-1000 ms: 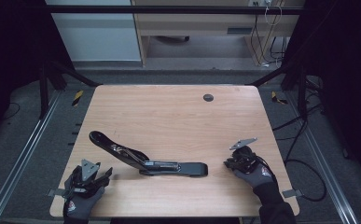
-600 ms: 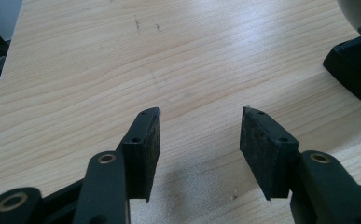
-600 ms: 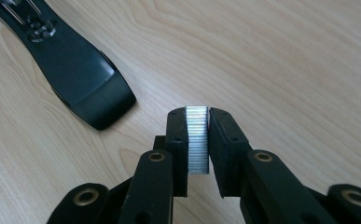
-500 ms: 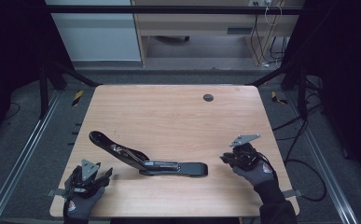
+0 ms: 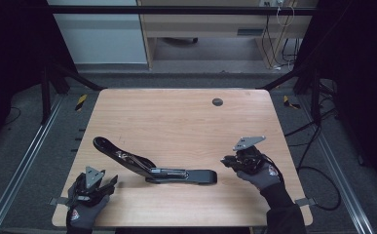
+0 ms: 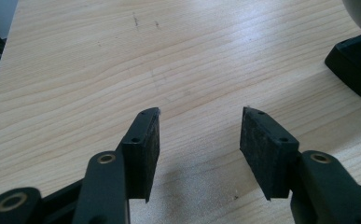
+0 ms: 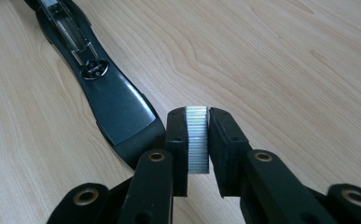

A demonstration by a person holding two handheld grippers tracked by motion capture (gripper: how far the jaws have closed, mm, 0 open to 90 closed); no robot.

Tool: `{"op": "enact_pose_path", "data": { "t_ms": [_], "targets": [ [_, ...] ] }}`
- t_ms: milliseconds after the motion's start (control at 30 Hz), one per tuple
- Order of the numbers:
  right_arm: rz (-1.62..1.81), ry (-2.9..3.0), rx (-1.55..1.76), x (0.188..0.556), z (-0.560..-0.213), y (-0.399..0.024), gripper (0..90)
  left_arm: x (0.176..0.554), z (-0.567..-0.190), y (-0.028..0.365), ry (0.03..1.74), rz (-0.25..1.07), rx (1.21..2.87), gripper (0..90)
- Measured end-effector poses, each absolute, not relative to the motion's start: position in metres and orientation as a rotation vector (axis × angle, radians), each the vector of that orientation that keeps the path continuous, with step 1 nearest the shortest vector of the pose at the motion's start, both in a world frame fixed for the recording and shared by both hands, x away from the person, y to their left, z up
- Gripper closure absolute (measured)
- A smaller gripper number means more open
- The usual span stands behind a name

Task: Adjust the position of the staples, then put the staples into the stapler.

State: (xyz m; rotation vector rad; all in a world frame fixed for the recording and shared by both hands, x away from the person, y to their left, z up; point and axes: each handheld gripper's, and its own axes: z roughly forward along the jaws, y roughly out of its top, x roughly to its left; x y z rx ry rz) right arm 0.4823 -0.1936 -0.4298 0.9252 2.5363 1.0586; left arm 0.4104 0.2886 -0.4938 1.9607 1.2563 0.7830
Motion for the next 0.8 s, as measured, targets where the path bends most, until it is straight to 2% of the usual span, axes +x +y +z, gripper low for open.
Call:
{"op": "enact_pose_path", "data": {
  "t_ms": [800],
  "targets": [
    [1.098, 2.617, 0.737, 0.492, -0.403, -0.160, 78.4, 0.412, -0.495, 0.290, 1.261, 0.771, 1.969, 47.1]
  ]
}}
